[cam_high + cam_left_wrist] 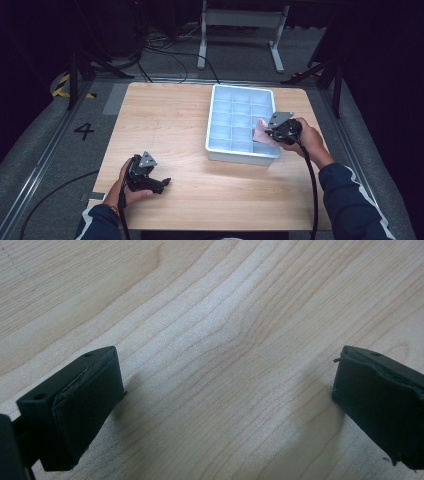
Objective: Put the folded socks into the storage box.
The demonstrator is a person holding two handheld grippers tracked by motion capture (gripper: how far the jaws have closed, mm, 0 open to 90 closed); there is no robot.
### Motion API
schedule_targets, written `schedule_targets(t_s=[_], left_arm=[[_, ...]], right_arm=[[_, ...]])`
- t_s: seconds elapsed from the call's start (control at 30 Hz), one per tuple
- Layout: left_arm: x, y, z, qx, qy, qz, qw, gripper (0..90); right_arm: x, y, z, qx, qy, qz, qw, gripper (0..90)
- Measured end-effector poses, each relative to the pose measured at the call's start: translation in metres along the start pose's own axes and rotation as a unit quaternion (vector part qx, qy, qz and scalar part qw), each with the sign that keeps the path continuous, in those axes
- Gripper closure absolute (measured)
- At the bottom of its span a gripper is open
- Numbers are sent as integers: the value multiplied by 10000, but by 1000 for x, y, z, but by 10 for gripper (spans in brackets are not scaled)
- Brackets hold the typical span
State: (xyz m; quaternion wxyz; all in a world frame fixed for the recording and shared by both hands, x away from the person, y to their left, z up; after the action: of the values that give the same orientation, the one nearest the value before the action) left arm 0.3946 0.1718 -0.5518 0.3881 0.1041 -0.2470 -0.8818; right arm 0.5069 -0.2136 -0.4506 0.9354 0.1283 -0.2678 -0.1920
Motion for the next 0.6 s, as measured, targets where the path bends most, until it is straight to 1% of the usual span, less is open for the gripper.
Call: schedule_targets(t_s=[0.07,0.17,0.23,0.3,0.4,0.43,0.47,0.5,0.53,0.6], left_arm=[[0,0,0,0,0,-1,10000,3],[0,0,0,-8,1,-9,10000,3],[0,0,0,-8,0,-12,10000,3],[0,0,0,1,-6,3,10000,3],[0,0,0,-7,-3,-9,10000,3],[0,0,0,0,-5,0,10000,3],[0,0,0,-9,-5,-12,10000,3],[0,0,0,-2,-5,0,10000,3],[0,0,0,0,-6,0,10000,3],[0,0,0,-12,-1,-12,10000,3]], right_arm=[[-3,1,-3,-61,69,83,9999,798],[-5,1,-7,-216,86,228,9995,798],[-7,2,-10,-271,164,287,9991,798],[-13,3,-15,-376,278,461,9978,798],[-17,4,-21,-491,283,513,9971,797],[-17,4,-22,-516,314,566,9966,798],[-17,5,-24,-521,319,525,9968,797],[-17,5,-24,-547,373,505,9965,797],[-16,4,-25,-570,402,543,9961,797],[-16,5,-26,-615,467,536,9956,797]])
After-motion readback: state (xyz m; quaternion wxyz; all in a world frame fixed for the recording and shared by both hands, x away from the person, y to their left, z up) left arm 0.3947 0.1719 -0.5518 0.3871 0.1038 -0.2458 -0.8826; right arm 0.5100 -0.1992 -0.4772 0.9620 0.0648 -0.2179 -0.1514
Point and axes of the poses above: each handheld gripper's, and its own axes: z roughly backward along the jaws, y roughly out of its top, x roughly to its right, the point moved 9 cm from there along -z, roughly forward along the jaws, and after that the axes turned 10 degrees about -x, right-handed, at the moved point
